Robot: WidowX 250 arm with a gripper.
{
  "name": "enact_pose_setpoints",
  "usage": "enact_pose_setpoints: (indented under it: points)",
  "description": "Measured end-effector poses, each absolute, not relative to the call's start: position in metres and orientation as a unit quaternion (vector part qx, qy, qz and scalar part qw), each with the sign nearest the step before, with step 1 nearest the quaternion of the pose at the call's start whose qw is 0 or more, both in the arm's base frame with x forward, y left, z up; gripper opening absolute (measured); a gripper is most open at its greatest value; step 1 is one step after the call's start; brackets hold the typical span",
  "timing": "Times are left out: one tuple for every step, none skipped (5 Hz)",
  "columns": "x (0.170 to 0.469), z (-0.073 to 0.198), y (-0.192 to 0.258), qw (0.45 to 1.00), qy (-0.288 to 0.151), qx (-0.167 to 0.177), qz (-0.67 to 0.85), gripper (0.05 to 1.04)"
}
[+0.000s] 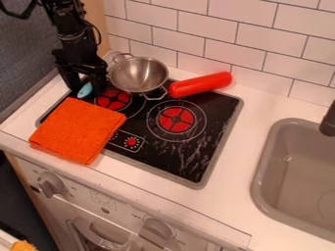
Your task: Moved the blue spoon to the bottom right of the stove
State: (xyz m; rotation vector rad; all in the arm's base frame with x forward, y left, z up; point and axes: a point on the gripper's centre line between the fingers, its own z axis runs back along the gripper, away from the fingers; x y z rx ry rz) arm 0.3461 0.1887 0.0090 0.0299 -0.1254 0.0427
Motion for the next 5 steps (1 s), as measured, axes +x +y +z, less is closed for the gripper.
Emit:
enact_pose_setpoints:
  points:
    - [0.347, 0.008, 0.19, 0.998, -0.062, 0.012, 0.021, 0.669]
    - [0.345, 0.007, 0.188, 0.998, -0.055, 0.009, 0.008, 0.388]
    - [0.343, 0.007, 0.184, 0.998, -0.054, 0.007, -0.012, 0.337]
    - [0.331, 0.016, 0.171, 0.999, -0.049, 0.004, -0.018, 0.337]
    - [0.321, 0.072, 0.166, 0.995, -0.097, 0.035, 0.006, 0.337]
